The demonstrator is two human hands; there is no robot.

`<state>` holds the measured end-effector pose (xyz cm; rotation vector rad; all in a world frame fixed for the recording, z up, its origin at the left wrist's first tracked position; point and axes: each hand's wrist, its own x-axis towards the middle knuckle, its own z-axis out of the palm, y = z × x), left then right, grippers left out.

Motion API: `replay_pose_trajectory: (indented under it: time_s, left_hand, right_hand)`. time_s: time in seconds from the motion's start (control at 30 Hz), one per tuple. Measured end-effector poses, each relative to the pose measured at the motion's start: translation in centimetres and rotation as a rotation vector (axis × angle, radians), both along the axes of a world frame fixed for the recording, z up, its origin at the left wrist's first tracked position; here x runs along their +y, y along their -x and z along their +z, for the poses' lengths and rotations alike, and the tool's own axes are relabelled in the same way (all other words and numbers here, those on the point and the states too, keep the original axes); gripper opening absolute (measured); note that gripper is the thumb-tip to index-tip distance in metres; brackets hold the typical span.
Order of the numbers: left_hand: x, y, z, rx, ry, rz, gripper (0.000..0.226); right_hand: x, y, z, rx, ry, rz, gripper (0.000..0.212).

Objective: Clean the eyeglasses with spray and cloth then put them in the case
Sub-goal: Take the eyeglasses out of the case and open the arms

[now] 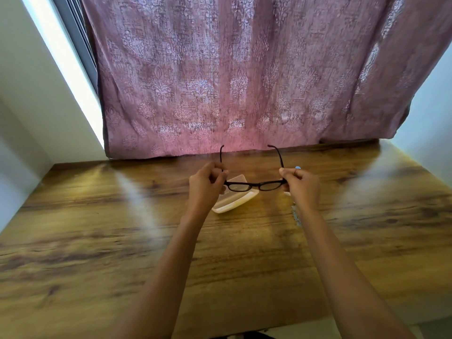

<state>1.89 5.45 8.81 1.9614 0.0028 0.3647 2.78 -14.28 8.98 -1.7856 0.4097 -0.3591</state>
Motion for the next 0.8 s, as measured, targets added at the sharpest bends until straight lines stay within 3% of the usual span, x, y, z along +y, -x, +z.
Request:
replay_pose_trajectory:
  time_s: [0.17,0.3,0.47,0.8]
  left_hand:
    - [1.4,0.2,-2.2,-0.137,-0.381,-0.143,0.023]
    - [1.8,1.1,-2.3,-0.204,-0.453,-0.316,0.034]
    - [1.3,1.3,-2.4,-0.263,-0.447,-0.305,0.014]
    - [-1.2,1.6,-2.2,-0.315,-0.257,-0.281,0.019]
  right_hand:
    - [-0.6,-0.2,0.2,0.046,-0.013,0.016,0.010]
    - [-1.0,-0.9,0.9,0.140,-0.039,0.041,0.015]
    - [-1.4,-1.5,1.7,0.221,-0.117,0.089,0.018]
    - [-3.2,-2.0,1.6,0.198,-0.257,0.110,0.023]
